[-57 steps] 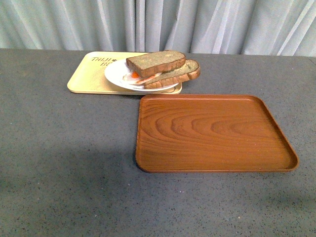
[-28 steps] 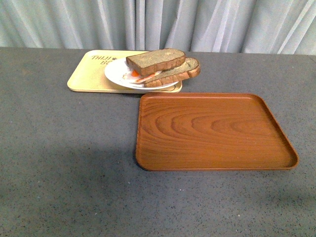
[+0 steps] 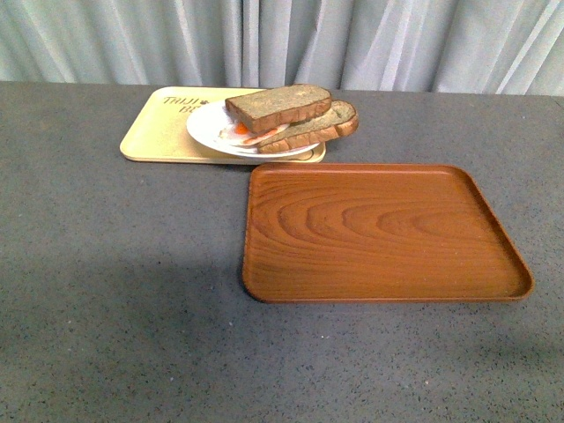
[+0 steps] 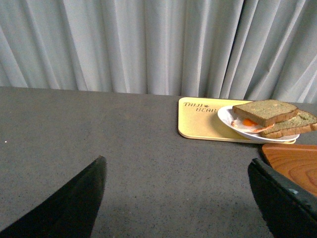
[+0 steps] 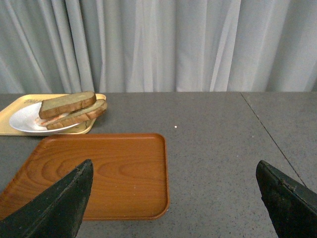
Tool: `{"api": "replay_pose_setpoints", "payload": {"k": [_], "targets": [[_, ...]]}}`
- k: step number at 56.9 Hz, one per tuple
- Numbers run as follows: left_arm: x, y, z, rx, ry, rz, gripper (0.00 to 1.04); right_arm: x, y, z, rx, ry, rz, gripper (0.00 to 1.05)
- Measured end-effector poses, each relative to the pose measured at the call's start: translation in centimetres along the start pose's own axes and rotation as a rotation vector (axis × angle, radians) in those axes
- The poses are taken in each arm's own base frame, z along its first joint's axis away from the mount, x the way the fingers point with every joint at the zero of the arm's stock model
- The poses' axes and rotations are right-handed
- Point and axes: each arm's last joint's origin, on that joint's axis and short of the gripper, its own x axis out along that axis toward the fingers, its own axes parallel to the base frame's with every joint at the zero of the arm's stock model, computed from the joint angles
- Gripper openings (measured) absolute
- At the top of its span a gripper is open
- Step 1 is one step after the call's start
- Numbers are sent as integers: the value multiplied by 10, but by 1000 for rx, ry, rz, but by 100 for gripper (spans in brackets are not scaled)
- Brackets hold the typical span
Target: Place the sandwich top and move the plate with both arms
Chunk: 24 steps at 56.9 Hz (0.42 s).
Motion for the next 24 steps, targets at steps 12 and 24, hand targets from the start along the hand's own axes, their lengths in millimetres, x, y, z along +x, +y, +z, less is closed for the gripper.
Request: {"api": "replay_pose_setpoints", "payload": {"k": [12,24], "targets": [[0,0,0,0,0,0,96,0,0,0,0,0,0,96],[0,0,0,0,0,0,96,0,0,0,0,0,0,96]]}}
